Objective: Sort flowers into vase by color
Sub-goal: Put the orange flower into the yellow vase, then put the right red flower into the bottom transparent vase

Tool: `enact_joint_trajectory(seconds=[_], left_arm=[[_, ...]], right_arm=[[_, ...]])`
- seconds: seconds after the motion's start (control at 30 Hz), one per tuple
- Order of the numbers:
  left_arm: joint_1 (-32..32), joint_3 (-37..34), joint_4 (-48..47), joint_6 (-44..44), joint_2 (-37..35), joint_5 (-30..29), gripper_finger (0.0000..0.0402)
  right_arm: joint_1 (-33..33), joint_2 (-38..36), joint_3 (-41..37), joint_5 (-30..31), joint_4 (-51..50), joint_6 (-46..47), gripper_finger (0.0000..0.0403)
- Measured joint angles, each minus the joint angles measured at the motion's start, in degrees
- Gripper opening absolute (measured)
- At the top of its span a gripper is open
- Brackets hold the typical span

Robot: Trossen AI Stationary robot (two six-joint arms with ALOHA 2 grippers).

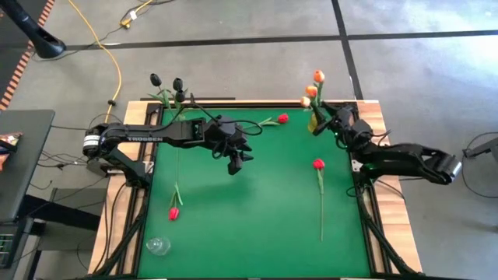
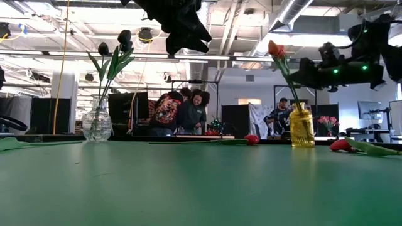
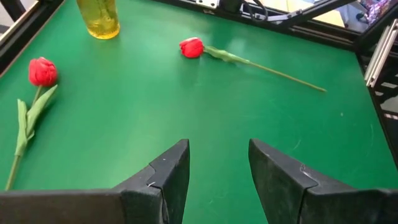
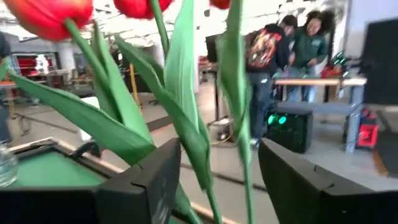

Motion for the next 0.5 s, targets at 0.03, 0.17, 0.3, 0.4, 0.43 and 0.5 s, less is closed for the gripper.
enact_joint_trajectory(seconds=[0.03,0.17,0.3,0.4,0.43,0.5], left_arm=[[-0.1,0.0,0.0,0.0,0.0,0.0,0.0153],[-0.1,0.0,0.0,0.5,0.0,0.0,0.0153],[-0.1,0.0,0.0,0.7,0.0,0.0,0.0153],[-0.1,0.0,0.0,0.7,0.0,0.0,0.0153],[-0.1,0.0,0.0,0.7,0.0,0.0,0.0153],[-0.1,0.0,0.0,0.7,0.0,0.1,0.0153]], right_arm=[[0.2,-0.8,0.0,0.8,-0.1,-0.9,0.0245],[0.3,-4.3,0.0,2.1,-2.2,-2.5,0.0249],[0.2,-8.4,0.0,2.4,-6.8,-3.1,0.0249],[0.2,-11.6,0.0,3.6,-11.1,-3.0,0.0249],[0.2,-12.6,0.0,4.0,-12.6,-3.0,0.0249],[0.2,-14.6,0.2,4.1,-16.2,-3.0,0.0249]])
